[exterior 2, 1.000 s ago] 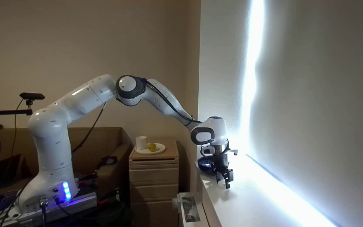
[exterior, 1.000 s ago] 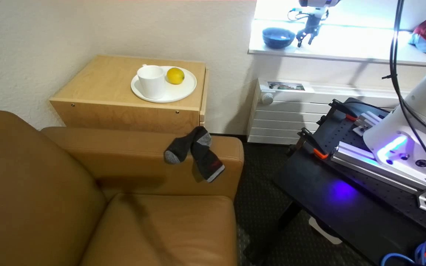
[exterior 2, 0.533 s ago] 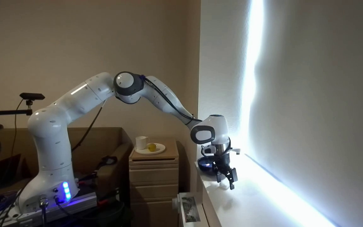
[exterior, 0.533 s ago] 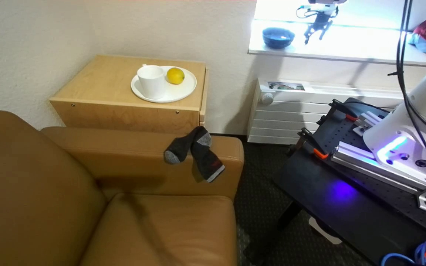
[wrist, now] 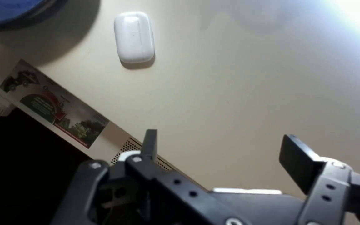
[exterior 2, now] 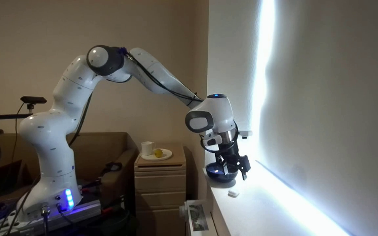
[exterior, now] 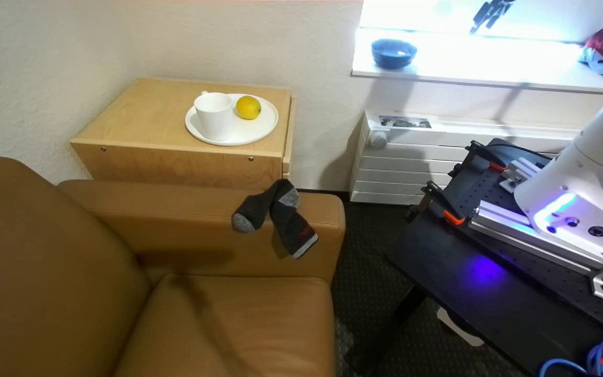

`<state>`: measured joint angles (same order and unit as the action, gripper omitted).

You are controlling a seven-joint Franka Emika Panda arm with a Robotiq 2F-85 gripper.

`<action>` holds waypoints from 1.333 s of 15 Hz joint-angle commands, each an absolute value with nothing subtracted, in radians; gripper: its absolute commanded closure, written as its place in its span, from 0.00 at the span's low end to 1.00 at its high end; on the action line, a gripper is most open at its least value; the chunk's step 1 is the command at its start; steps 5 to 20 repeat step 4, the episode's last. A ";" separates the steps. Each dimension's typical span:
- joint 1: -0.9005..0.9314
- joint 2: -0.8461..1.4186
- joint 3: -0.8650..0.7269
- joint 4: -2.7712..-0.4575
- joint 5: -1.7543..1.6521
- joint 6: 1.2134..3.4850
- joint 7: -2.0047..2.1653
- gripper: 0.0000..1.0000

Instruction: Pick up the earphone case and move it to the window sill

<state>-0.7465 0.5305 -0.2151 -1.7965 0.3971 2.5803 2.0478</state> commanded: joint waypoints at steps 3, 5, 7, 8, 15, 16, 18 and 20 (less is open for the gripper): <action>-0.869 0.395 -0.119 -1.915 0.459 2.613 1.827 0.00; -0.898 0.363 -0.098 -1.942 0.461 2.614 1.797 0.00; -0.898 0.363 -0.098 -1.942 0.461 2.614 1.797 0.00; -0.898 0.363 -0.098 -1.942 0.461 2.614 1.797 0.00; -0.898 0.363 -0.098 -1.942 0.461 2.614 1.797 0.00; -0.898 0.363 -0.098 -1.942 0.461 2.614 1.797 0.00; -0.898 0.363 -0.098 -1.942 0.461 2.614 1.797 0.00; -0.898 0.363 -0.098 -1.942 0.461 2.614 1.797 0.00</action>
